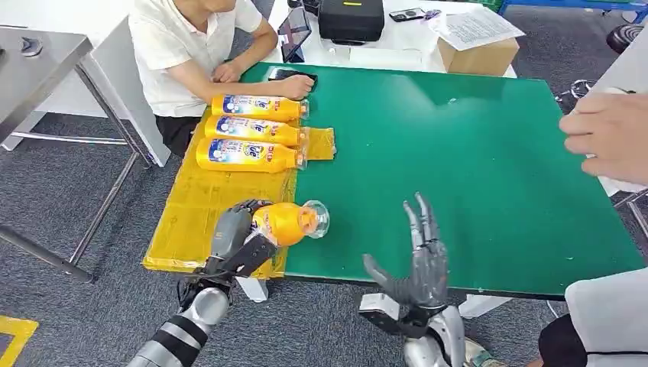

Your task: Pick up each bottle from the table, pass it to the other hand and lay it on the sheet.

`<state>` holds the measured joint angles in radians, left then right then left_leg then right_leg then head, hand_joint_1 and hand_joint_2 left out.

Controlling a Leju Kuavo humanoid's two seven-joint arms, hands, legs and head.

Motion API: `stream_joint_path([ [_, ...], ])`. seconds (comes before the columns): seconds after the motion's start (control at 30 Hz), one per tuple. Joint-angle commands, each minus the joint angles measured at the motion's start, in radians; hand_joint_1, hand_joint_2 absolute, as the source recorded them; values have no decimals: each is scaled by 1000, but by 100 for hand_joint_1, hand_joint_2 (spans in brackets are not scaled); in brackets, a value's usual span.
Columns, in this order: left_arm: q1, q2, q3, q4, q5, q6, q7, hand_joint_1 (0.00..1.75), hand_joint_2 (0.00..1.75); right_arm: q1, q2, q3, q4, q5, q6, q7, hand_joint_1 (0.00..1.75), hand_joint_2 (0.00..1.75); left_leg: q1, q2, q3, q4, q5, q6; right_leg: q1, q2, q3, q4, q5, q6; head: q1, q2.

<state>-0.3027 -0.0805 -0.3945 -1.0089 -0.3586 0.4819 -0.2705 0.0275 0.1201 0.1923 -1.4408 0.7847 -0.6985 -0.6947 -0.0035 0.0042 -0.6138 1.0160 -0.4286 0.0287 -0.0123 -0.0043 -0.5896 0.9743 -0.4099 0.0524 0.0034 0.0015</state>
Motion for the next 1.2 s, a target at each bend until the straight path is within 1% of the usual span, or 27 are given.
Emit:
stream_joint_path([
  [0.03,-95,19,43,176,-4,-8,6,175,175,31,34,-159,-171,7,0,-3,0,175,0,-2,4,-1,-2,-2,0,-1,4,0,-2,-2,0,0],
  [0.1,-95,19,43,176,-4,-8,6,175,175,31,34,-159,-171,7,0,-3,0,175,0,-1,2,0,-1,-1,0,0,2,0,-1,-1,0,0],
  [0.13,-128,9,25,223,-83,-22,54,175,175,45,74,-194,-274,114,0,-3,0,175,1,-1,4,-1,-1,-2,0,0,4,0,-2,-2,0,0],
  [0.2,-181,-2,22,297,-140,-102,90,175,175,38,71,-164,-287,56,0,-3,0,175,0,-3,0,1,-1,-1,0,-3,0,2,-2,-1,0,0],
  [0.33,-280,-11,2,427,-220,-254,163,175,175,0,54,-77,-191,-45,0,-3,0,175,1,-2,3,-1,0,-2,1,-1,3,0,-1,-2,-1,0],
  [0.43,-331,-21,46,518,-185,-314,181,157,175,-28,39,-31,-137,-87,0,-3,0,175,1,-1,4,0,0,-2,1,0,4,0,0,-2,0,0],
  [0.47,-343,-20,50,547,-186,-325,185,159,175,-36,34,-21,-115,-104,0,-3,0,175,1,0,5,-1,1,-3,1,1,5,-1,0,-3,0,0],
  [0.5,-355,-17,50,577,-187,-343,191,148,175,-41,29,-11,-99,-127,0,-3,0,175,1,1,4,-1,2,-3,1,3,4,-1,1,-2,0,0],
  [0.53,-362,-14,45,597,-196,-358,202,129,175,-44,26,-6,-83,-141,0,-3,0,175,1,1,5,-1,2,-3,1,3,5,-1,1,-2,0,0],
  [0.57,-371,-8,27,621,-218,-380,214,86,175,-49,19,2,-62,-164,0,-3,0,175,1,0,6,-2,2,-3,1,3,6,-1,2,-2,0,0],
  [0.6,-373,-6,24,635,-219,-406,216,24,175,-52,9,15,-49,-191,0,-3,0,175,1,-1,8,-1,2,-3,1,2,8,0,1,-2,0,0],
  [0.63,-372,-7,37,642,-200,-443,211,2,175,-54,2,23,-37,-212,0,-3,0,175,1,1,10,-3,3,-3,1,3,9,-1,2,-3,0,0],
  [0.67,-368,-6,54,648,-172,-496,198,0,175,-59,-7,35,-25,-231,0,-3,0,175,1,1,11,-3,3,-3,1,3,10,-1,2,-3,0,0],
  [0.77,-367,4,33,663,-182,-543,199,0,175,-71,-21,61,4,-274,0,-3,0,175,1,3,15,-3,2,-4,1,6,13,-1,3,-3,0,0],
  [0.83,-367,4,33,663,-182,-543,199,0,175,-71,-21,61,4,-274,0,-3,0,175,0,3,15,-3,2,-3,1,4,13,1,3,-5,0,0],
  [0.87,-367,4,33,663,-182,-543,199,0,175,-71,-21,61,4,-274,0,-3,0,175,0,5,16,-4,2,-4,1,5,13,0,4,-5,0,0],
  [1.2,-367,4,33,663,-182,-543,199,0,175,-71,-21,61,4,-274,0,-3,0,175,1,4,16,-3,2,-4,1,4,12,3,3,-5,-1,0],
])
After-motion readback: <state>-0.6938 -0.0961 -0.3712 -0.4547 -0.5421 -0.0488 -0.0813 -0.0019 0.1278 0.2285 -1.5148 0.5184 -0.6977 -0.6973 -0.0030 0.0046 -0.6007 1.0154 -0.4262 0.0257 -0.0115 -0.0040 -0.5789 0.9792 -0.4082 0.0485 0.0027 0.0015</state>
